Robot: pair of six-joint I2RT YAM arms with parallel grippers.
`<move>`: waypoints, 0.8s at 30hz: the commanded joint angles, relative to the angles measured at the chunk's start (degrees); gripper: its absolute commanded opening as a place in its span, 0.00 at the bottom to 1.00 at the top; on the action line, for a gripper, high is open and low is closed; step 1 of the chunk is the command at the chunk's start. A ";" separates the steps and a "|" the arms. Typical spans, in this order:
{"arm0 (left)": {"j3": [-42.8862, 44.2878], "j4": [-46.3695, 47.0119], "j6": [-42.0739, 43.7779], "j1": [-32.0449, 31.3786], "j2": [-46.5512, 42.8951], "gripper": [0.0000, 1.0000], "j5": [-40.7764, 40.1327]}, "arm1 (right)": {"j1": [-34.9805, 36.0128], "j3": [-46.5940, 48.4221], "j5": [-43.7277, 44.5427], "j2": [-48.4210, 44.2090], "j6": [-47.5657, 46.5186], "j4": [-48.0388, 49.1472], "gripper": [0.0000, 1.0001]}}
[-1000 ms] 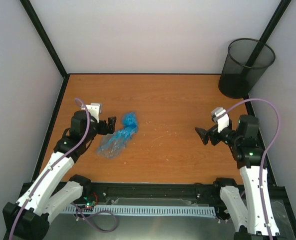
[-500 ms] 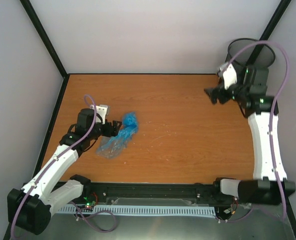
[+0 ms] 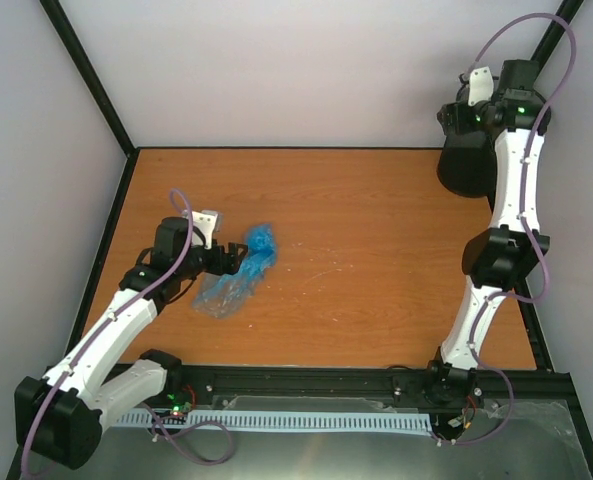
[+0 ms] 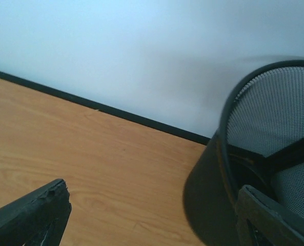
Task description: Put the trash bags into the trash bin
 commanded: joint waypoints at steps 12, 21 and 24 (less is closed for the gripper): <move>0.89 -0.09 0.13 -0.35 -0.52 0.98 -0.04 | 0.71 3.86 6.91 4.69 3.15 5.50 0.92; 0.82 -0.04 0.14 -0.35 -0.68 0.98 0.09 | 5.59 -12.17 17.58 -1.24 -3.08 14.67 0.86; 0.86 -0.04 0.16 -0.35 -0.59 0.98 0.14 | 6.18 -11.98 21.15 -0.89 -3.34 17.77 0.86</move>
